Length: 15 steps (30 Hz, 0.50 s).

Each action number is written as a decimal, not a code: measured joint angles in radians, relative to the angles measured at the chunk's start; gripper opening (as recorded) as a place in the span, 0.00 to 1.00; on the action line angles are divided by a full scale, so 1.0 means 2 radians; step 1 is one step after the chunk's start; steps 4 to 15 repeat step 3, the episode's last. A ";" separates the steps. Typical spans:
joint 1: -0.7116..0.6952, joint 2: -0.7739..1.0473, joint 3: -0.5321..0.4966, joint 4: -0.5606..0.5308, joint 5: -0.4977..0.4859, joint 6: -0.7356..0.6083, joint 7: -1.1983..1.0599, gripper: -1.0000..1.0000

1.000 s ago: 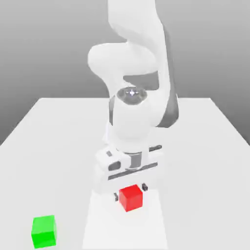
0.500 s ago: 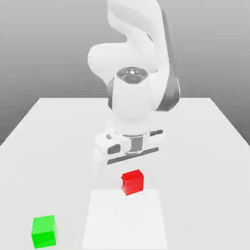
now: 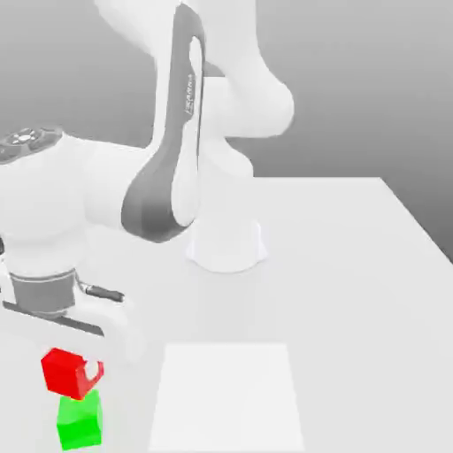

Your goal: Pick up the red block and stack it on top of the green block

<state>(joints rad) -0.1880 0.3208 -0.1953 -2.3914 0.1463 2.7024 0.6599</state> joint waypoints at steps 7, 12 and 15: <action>0.000 0.000 0.000 0.000 0.000 0.000 0.000 1.00; 0.000 0.000 0.000 0.000 0.000 0.000 0.000 1.00; 0.000 0.000 0.000 0.000 0.000 0.000 0.000 1.00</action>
